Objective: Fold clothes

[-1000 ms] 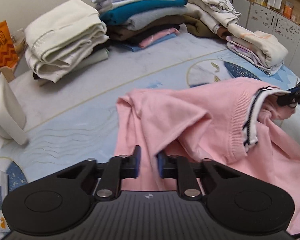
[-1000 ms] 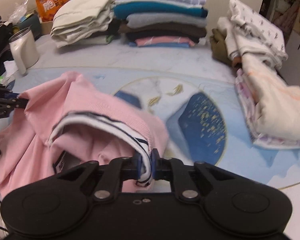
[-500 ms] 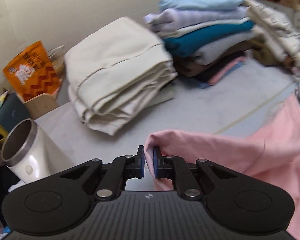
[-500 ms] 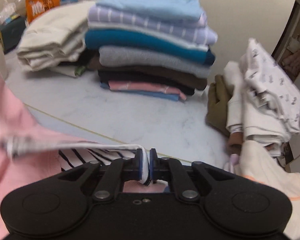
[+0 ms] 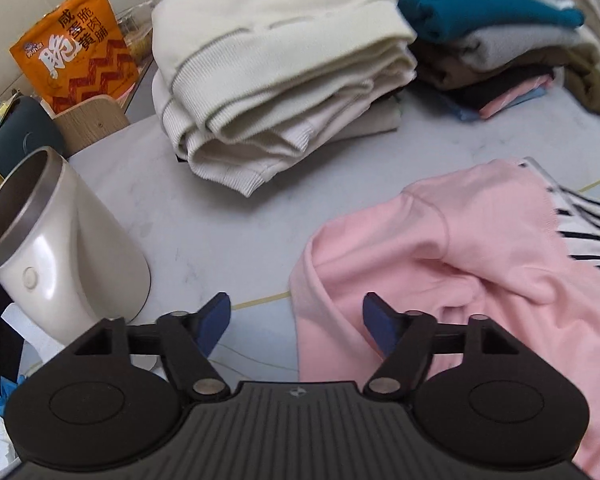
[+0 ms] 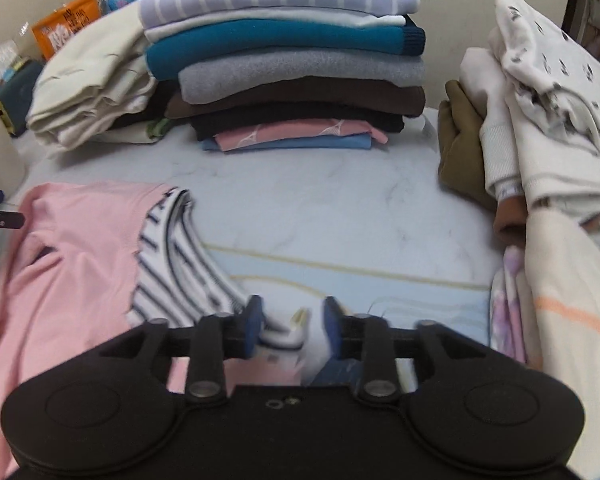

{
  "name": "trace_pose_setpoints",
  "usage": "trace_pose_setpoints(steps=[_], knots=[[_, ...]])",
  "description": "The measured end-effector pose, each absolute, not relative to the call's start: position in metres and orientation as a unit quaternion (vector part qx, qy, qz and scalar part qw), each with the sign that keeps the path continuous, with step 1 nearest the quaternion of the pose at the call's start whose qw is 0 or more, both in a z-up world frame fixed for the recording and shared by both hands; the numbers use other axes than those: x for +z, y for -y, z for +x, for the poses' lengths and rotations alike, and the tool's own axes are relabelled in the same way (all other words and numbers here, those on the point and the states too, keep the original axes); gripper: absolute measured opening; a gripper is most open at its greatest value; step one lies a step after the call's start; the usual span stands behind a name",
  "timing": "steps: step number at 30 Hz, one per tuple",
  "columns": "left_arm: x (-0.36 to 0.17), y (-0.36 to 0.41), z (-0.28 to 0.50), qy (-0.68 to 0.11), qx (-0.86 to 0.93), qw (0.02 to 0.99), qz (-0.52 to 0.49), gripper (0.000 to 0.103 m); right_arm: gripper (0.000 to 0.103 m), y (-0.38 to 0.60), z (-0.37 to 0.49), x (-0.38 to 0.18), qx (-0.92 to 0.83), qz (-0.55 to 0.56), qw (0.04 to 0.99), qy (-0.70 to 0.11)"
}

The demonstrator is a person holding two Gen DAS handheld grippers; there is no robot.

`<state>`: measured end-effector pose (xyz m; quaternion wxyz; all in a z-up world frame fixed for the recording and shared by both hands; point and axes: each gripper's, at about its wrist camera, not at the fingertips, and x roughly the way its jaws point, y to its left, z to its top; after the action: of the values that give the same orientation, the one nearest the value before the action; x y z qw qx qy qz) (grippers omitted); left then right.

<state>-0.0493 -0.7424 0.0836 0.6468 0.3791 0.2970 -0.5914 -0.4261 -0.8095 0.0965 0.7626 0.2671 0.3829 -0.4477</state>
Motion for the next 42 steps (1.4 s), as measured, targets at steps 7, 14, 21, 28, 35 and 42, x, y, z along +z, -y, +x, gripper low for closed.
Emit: trace_pose_setpoints(steps=[7, 14, 21, 28, 35, 42], knots=[[0.107, 0.658, -0.078, -0.261, -0.687, 0.532, 0.420, 0.075, 0.103, 0.733, -0.438, 0.096, -0.426, 0.312, 0.748, -0.401], [0.089, 0.558, -0.119, -0.203, -0.753, 0.399, 0.482, 0.075, 0.103, 0.644, -0.434, 0.085, -0.422, 0.349, 0.723, -0.421], [0.070, 0.536, -0.113, -0.211, -0.756, 0.422, 0.454, 0.072, 0.103, 0.587, -0.422, 0.069, -0.441, 0.378, 0.696, -0.421], [0.087, 0.543, -0.063, -0.285, -0.722, 0.519, 0.357, 0.018, 0.103, 0.557, -0.398, 0.056, -0.459, 0.346, 0.687, -0.444], [0.091, 0.554, 0.021, -0.284, -0.591, 0.686, 0.317, 0.015, 0.103, 0.548, -0.378, 0.060, -0.466, 0.315, 0.687, -0.461], [0.071, 0.565, 0.077, -0.333, -0.497, 0.747, 0.290, 0.015, 0.091, 0.564, -0.401, 0.063, -0.492, 0.293, 0.665, -0.481]])
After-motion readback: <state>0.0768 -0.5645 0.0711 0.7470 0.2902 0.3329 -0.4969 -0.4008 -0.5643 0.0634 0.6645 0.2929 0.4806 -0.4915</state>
